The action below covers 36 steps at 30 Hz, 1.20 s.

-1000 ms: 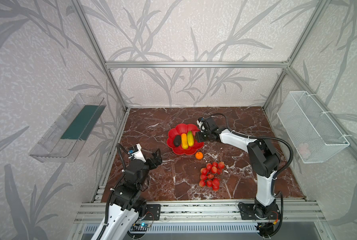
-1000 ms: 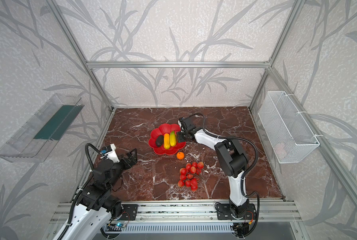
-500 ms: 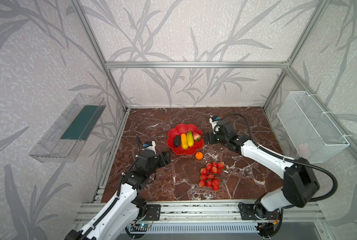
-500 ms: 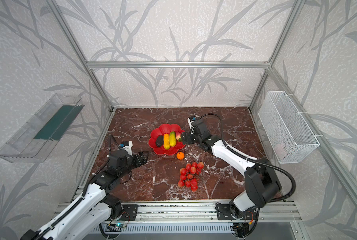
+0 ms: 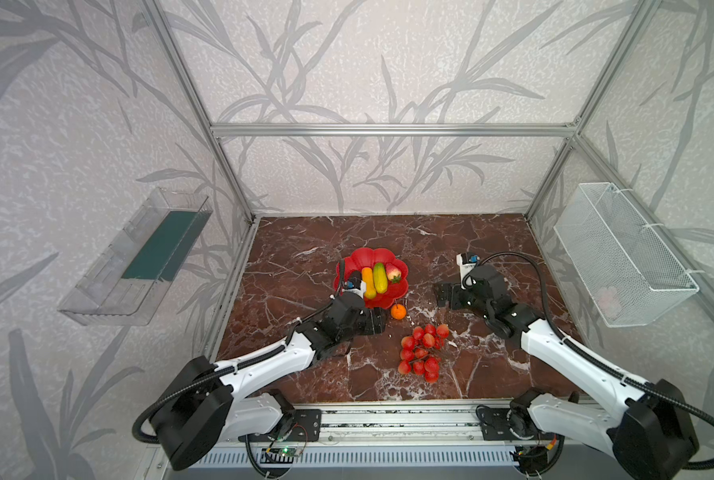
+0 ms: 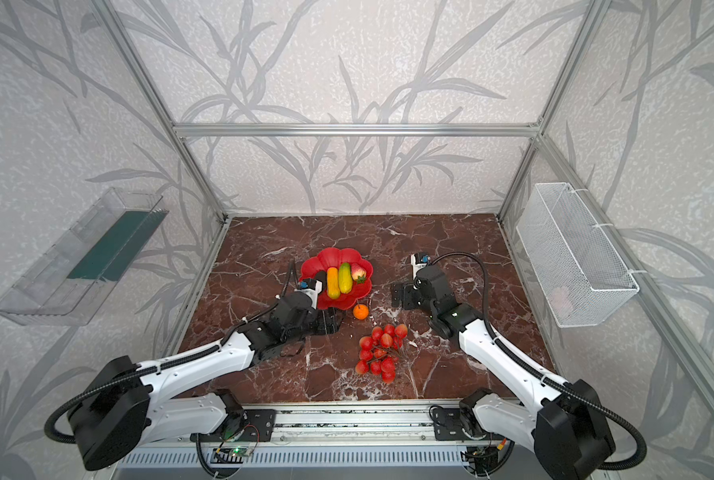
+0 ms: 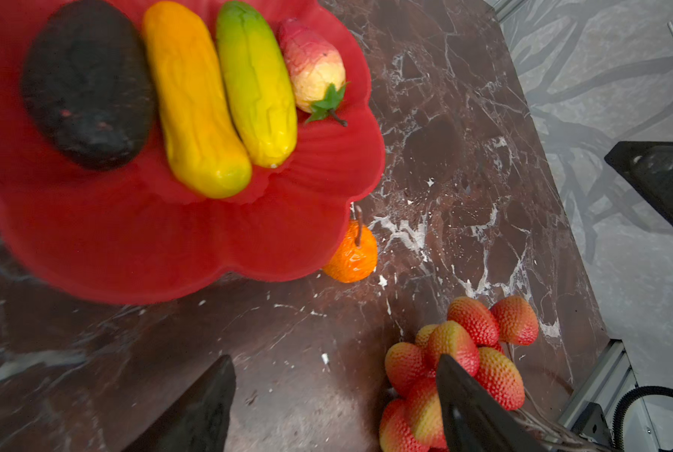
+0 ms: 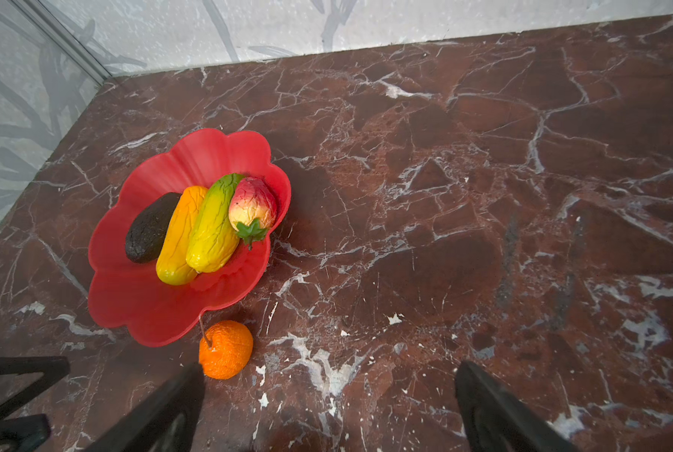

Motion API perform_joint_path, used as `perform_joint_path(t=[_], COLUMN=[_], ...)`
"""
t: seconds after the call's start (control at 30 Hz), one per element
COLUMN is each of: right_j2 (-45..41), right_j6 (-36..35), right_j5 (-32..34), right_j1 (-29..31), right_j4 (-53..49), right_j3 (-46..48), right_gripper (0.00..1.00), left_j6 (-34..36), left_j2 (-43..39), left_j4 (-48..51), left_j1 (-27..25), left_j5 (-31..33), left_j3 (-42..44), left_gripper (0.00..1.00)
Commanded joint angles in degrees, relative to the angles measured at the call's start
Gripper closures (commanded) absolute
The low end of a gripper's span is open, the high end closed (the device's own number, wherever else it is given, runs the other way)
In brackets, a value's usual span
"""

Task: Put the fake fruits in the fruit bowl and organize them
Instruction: 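Grasp the orange beside the bowl with the left gripper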

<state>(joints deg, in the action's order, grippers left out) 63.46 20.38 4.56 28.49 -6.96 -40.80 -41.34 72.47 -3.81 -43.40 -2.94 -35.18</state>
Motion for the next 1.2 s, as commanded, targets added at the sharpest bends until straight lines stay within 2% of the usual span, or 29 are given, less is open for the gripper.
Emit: perform_joint_path(t=[0.0, 0.13, 0.37, 0.83, 0.97, 1.07, 1.17], right_j2=[-2.57, -4.67, -7.55, -10.0, -10.63, -11.01, -11.35], right_j6=[1.04, 1.07, 0.68, -0.85, -1.31, -1.47, -1.46], right_j5=[0.78, 1.21, 1.07, 1.13, 1.49, 1.42, 1.25], right_j1=[-0.39, -0.98, -2.54, -4.08, -4.41, -4.7, -5.02], right_j4=[-1.69, -2.75, -3.92, -5.23, -5.69, -5.87, -5.92], right_j3=[1.6, 3.11, 4.71, 5.18, 5.43, 5.76, 6.04], right_gripper=[0.01, 0.01, 0.01, 0.01, 0.01, 0.01, 0.01], left_j6=[0.52, 0.71, 1.03, -0.04, -1.01, -1.11, -0.98], left_j2=[4.56, 10.65, 19.99, 32.39, 34.27, 35.46, 36.47], left_j4=[-1.1, -1.06, 5.39, 15.96, 16.12, 16.32, 16.39], left_j1=[-0.92, -1.87, -3.41, -3.39, -3.39, -3.36, -3.36], left_j5=[1.22, 0.03, 0.78, 2.74, 2.82, 2.55, 1.66], left_j3=[-4.09, -7.9, -16.12, -28.31, -29.74, -30.75, -31.43], left_gripper=[0.2, 0.2, 0.22, 0.23, 0.24, 0.27, 0.38])
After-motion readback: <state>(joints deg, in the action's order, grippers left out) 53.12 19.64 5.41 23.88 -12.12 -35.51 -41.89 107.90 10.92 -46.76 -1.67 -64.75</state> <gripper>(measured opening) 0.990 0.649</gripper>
